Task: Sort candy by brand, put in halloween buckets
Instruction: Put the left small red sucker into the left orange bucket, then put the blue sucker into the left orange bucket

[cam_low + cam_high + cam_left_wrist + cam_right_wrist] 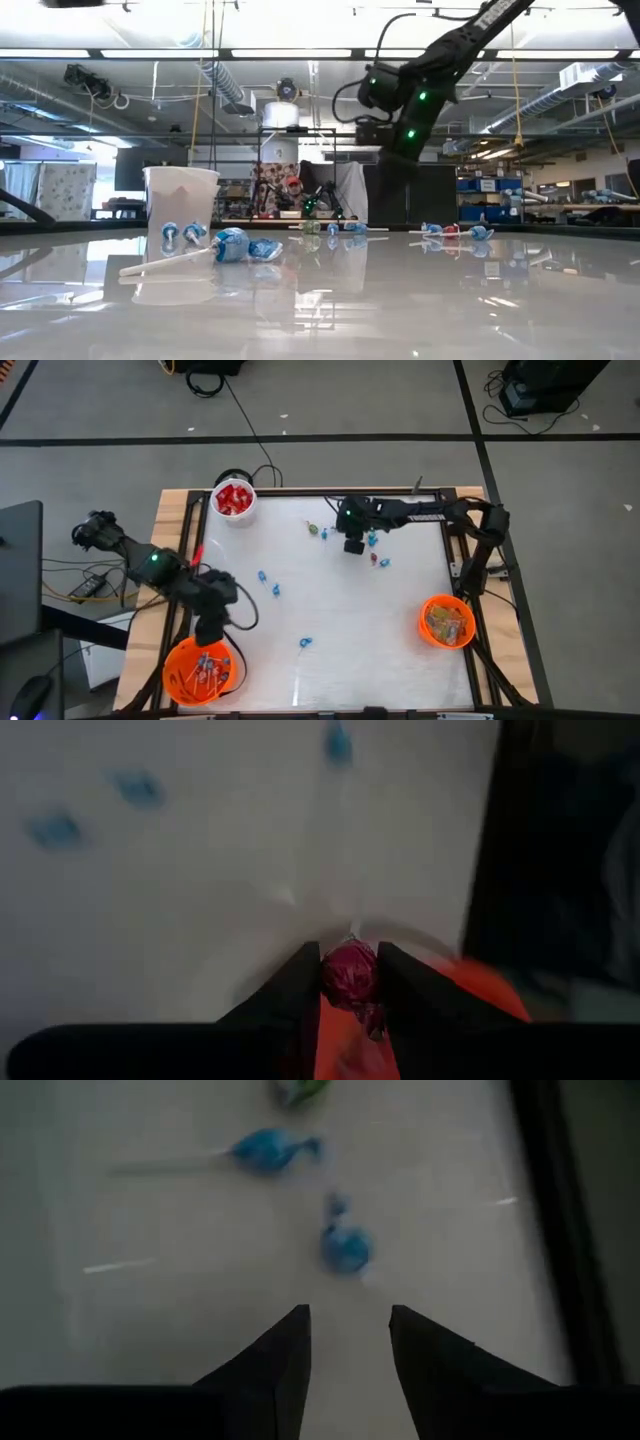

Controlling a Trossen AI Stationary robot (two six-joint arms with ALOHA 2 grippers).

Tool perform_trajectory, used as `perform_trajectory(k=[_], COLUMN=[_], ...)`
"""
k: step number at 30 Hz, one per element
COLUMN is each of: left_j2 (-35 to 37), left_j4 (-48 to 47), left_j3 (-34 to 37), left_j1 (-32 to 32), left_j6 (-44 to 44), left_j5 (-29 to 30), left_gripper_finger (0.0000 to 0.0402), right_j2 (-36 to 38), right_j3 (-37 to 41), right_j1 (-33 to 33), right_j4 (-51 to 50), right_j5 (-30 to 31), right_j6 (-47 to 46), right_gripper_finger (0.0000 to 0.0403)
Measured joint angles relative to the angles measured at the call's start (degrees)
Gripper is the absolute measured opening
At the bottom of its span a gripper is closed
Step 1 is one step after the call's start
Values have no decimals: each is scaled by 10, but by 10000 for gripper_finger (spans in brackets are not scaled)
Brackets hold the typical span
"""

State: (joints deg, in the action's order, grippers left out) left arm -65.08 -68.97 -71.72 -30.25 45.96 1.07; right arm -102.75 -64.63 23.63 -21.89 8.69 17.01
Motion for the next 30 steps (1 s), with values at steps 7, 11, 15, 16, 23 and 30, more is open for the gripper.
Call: perform_trajectory(k=[7, 11, 15, 16, 23, 30], left_j2=[-9, -20, -40, -47, -95, -135], left_j4=[-2, 12, 11, 10, 12, 21], left_j3=[0, 0, 0, 0, 0, 0], left_j1=[-71, -105, -139, -147, -184, -202], left_j6=[99, 159, 201, 206, 225, 208], left_j5=[-65, -77, -88, -88, -93, -87], left_gripper_finger=[97, 97, 97, 97, 110, 155], right_j2=[-53, -101, -131, -135, -138, -138], right_j3=[-35, -73, -109, -115, -125, -124], right_j1=[45, 54, 58, 58, 58, 55], right_j4=[-4, -34, -62, -72, -96, -89], right_j5=[-56, -53, -48, -46, -73, -111], right_j6=[74, 95, 102, 102, 96, 33], right_gripper_finger=[158, 158, 157, 155, 64, 11])
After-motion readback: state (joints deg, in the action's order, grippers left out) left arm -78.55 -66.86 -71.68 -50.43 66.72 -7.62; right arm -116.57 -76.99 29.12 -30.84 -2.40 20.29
